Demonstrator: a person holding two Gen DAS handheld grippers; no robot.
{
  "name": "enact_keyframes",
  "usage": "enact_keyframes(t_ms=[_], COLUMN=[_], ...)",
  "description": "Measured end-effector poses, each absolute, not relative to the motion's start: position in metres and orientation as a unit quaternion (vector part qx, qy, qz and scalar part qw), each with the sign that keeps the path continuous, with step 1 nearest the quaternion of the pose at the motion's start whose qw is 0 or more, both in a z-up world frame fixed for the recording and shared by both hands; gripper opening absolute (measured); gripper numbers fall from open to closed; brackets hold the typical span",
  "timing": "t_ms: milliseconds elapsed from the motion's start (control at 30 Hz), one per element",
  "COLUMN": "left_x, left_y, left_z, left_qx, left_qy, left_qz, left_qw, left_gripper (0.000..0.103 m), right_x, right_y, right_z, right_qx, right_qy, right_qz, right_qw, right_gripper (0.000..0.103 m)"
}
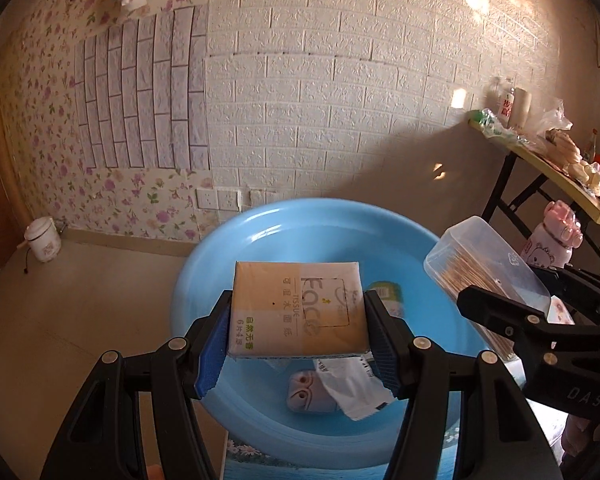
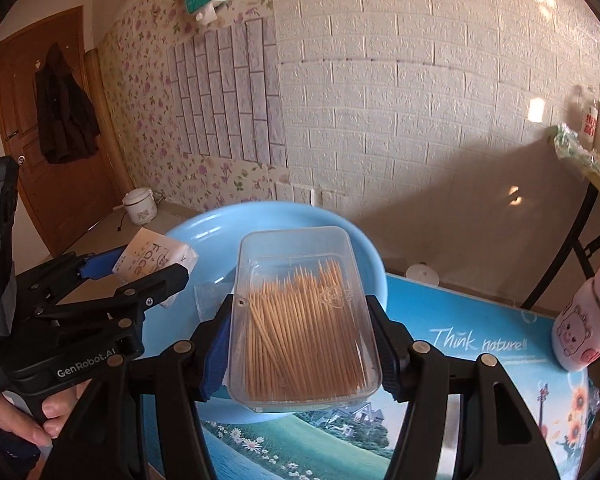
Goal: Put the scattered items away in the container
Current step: 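Open the left tool to drop the tissue pack into the basin, then open the right tool to drop the toothpick box into the basin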
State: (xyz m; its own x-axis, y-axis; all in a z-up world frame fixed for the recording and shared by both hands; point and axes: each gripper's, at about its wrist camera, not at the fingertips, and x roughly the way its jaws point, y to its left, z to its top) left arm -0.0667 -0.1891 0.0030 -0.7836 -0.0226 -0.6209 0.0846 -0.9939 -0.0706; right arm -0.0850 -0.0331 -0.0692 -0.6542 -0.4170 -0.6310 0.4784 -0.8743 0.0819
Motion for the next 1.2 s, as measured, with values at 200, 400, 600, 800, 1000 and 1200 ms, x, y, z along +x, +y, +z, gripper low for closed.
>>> enact_keyframes(t_ms=[200, 400, 600, 800, 1000, 1200], left_x=[-0.077, -0.083, -0.077, -0.074, -0.065, -0.057], left_y=[-0.193, -0.195, -0.189, -0.196, -0.208, -0.215], left_z=[-0.010, -0.007, 0.003, 0.010, 0.013, 0.014], left_qx=[0.344, 0.343, 0.316, 0.310, 0.305, 0.298], left_qy=[0.030, 0.012, -0.006, -0.008, 0.003, 0.011], left_qz=[-0.938, -0.939, -0.948, -0.950, -0.951, -0.952], left_qw=[0.018, 0.024, 0.034, 0.041, 0.055, 0.066], left_gripper=[0.060, 0.064, 0.085, 0.089, 0.090, 0.091], right_x=[-0.097, -0.099, -0.100, -0.100, -0.099, -0.101], right_y=[-0.046, -0.051, -0.051, -0.051, -0.054, -0.058], right_z=[-0.086, -0.088, -0.084, -0.083, -0.078, -0.070], right_qx=[0.359, 0.355, 0.351, 0.350, 0.339, 0.335], right_qy=[0.033, 0.033, 0.040, 0.039, 0.041, 0.039], right_qz=[-0.903, -0.903, -0.905, -0.905, -0.909, -0.910], right_qw=[0.235, 0.238, 0.238, 0.239, 0.239, 0.239], right_gripper=[0.062, 0.062, 0.062, 0.062, 0.062, 0.063])
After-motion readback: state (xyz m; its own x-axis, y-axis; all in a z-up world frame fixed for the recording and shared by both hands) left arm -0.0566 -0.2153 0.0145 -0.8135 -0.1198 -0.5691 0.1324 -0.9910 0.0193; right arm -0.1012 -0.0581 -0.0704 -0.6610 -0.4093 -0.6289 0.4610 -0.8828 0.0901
